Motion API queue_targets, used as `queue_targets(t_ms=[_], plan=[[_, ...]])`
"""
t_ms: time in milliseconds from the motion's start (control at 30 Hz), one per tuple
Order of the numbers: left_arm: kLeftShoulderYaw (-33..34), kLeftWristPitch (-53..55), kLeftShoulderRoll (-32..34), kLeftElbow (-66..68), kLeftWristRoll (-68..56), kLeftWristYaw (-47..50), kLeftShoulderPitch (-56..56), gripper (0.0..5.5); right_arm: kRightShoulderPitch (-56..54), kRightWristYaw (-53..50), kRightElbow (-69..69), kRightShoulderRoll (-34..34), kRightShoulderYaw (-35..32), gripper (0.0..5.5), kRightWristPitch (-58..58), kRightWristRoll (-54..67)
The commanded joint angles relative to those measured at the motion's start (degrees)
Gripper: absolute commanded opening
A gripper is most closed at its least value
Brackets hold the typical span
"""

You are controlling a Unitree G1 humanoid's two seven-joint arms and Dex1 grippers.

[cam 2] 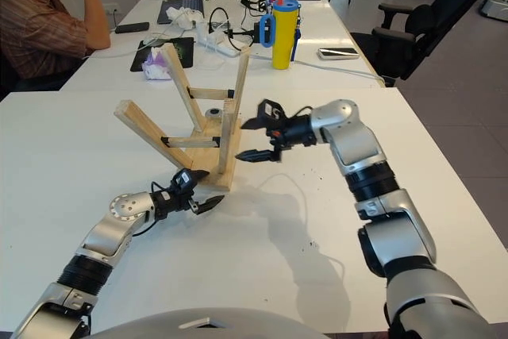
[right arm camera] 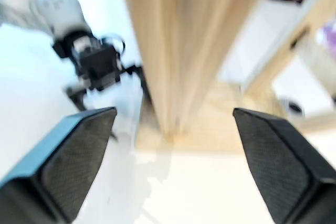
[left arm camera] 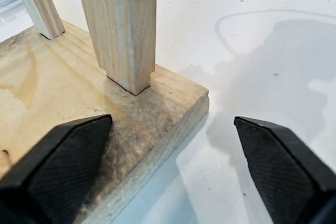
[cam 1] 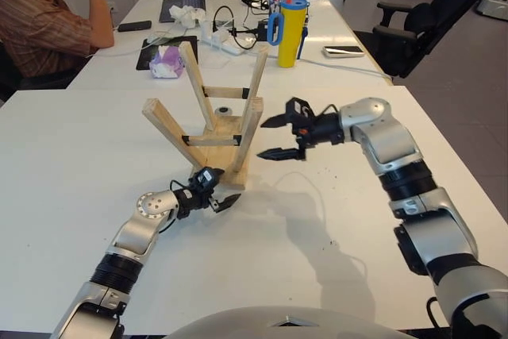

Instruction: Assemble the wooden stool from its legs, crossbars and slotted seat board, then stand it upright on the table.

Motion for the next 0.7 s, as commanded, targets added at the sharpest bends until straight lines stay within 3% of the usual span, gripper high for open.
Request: queue_targets(t_ms=[33, 133, 200, 400, 500, 567, 633, 700], plan=[[-3.45, 8.59, 0.36, 7.99, 3.73, 0.27, 4.98, 4.3, -6.47, -6.35, -6.71, 3.82, -15.34, 3.63, 10.07, 16.16], [-3.4, 8.61, 0.26, 8.11, 3.52, 0.16, 4.39, 4.3, -13.32, -15.44, -11.77, 9.15, -25.05, 3.1, 17.95, 30.28], [-3.32, 8.53, 0.3, 8.33, 3.45, -0.04, 4.07, 4.3, -17.05, -21.59, -13.78, 11.85, -28.02, 2.95, 19.39, 34.94], [-3.31, 8.28, 0.15, 8.79, 3.43, -0.15, 3.51, 4.3, -18.54, -36.81, -17.66, 21.22, -28.39, 2.82, 20.33, 40.46], [-3.38, 8.32, -0.24, 8.99, 3.36, 0.0, 3.15, 4.3, -1.93, -43.26, -12.89, 20.55, -5.71, 2.82, 18.92, 20.75], [-3.79, 8.43, -0.52, 9.01, 3.49, -0.15, 2.74, 4.3, 8.17, -43.19, -9.52, 16.7, 5.51, 2.82, 17.67, 12.53], [-3.93, 8.47, -0.54, 8.79, 3.54, -0.26, 2.87, 4.3, 12.76, -42.17, -9.68, 15.17, 7.97, 2.82, 18.06, 10.89], [-3.69, 8.42, -0.38, 8.63, 3.45, -0.14, 3.43, 4.3, 11.15, -41.75, -11.36, 15.81, 5.43, 2.82, 17.45, 12.03]])
